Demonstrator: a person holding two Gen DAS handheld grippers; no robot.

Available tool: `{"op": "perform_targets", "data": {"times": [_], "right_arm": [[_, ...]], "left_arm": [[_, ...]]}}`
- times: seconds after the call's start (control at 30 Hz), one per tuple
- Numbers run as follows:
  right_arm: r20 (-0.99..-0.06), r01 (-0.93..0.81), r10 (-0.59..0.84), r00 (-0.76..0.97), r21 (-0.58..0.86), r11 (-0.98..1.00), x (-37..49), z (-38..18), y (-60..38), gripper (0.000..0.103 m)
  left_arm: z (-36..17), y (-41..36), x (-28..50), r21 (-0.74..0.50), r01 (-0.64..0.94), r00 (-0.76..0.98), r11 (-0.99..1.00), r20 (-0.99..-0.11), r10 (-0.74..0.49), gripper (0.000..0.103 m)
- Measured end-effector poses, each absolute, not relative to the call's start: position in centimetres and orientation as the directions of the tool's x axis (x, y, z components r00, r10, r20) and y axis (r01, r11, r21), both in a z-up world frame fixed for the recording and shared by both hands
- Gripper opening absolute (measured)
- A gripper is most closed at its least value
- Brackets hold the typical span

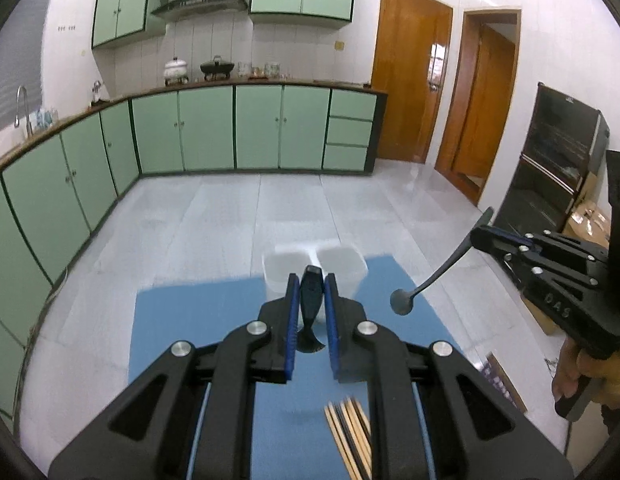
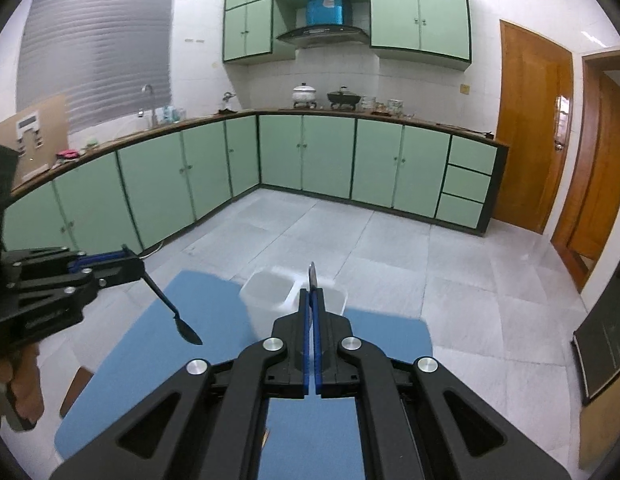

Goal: Organize utensils
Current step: 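Carry both spoons to the white holder and lower them in, then open both tools, release the spoons, and pull back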

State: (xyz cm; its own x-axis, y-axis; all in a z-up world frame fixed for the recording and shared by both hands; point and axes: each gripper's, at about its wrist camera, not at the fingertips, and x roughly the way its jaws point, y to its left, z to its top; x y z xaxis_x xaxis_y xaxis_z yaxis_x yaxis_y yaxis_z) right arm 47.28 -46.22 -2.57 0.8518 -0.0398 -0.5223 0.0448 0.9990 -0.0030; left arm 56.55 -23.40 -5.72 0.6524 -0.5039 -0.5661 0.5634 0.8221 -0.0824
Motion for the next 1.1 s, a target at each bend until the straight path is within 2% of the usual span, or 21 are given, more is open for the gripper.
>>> {"op": "perform_targets", "data": {"times": [0.27,0.63,0.7,0.73,0.77,0.8,0.83,0.97,1.03,1.1], "right_arm": [[-0.549,0.077,-0.086,0.832,-0.039,0.996,56.7,-5.5,-48.5,0.001],[-0.637,0.066,-0.072,0.767,-0.033,0.997,61.0,-13.2,-49.9,0.002],[-0.639,0.071,-0.072,0.766,-0.027,0.997,61.1,-13.4,-50.1,0.009],[-0.639,0.070,-0.070,0.766,-0.025,0.997,60.8,-13.5,-50.0,0.012],[-0.633,0.072,-0.070,0.771,-0.022,0.997,60.4,-13.4,-49.9,0.022],[-0.623,0.078,-0.075,0.778,-0.022,0.997,59.9,-13.1,-49.9,0.027],[-0.617,0.081,-0.076,0.784,-0.020,0.997,59.5,-12.6,-49.9,0.027],[-0.585,0.083,-0.073,0.808,-0.011,0.997,57.1,-10.8,-49.8,0.028],[-0.564,0.083,-0.074,0.823,-0.010,0.997,55.1,-9.8,-49.6,0.030],[-0.544,0.082,-0.065,0.837,0.008,0.997,52.7,-9.2,-49.5,0.035]], "left_arm": [[-7.0,-28.8,65.5,-0.085,0.544,0.678,0.835,-0.542,-0.497,0.011],[-15.5,-30.7,69.8,-0.094,0.527,0.622,0.845,-0.635,-0.458,0.012],[-16.0,-30.1,69.7,-0.089,0.519,0.626,0.850,-0.638,-0.448,0.013],[-16.0,-29.9,69.7,-0.089,0.516,0.626,0.852,-0.640,-0.446,0.015],[-15.9,-29.7,69.7,-0.087,0.513,0.628,0.854,-0.640,-0.442,0.017],[-15.7,-29.6,69.7,-0.086,0.511,0.631,0.855,-0.638,-0.441,0.022],[-15.5,-29.3,69.5,-0.084,0.510,0.634,0.856,-0.635,-0.441,0.027],[-13.5,-27.7,67.6,-0.083,0.510,0.652,0.856,-0.612,-0.448,0.030],[-12.3,-26.5,66.1,-0.084,0.509,0.664,0.856,-0.595,-0.453,0.041],[-11.4,-25.1,63.7,-0.062,0.510,0.687,0.858,-0.570,-0.450,0.048]]}}
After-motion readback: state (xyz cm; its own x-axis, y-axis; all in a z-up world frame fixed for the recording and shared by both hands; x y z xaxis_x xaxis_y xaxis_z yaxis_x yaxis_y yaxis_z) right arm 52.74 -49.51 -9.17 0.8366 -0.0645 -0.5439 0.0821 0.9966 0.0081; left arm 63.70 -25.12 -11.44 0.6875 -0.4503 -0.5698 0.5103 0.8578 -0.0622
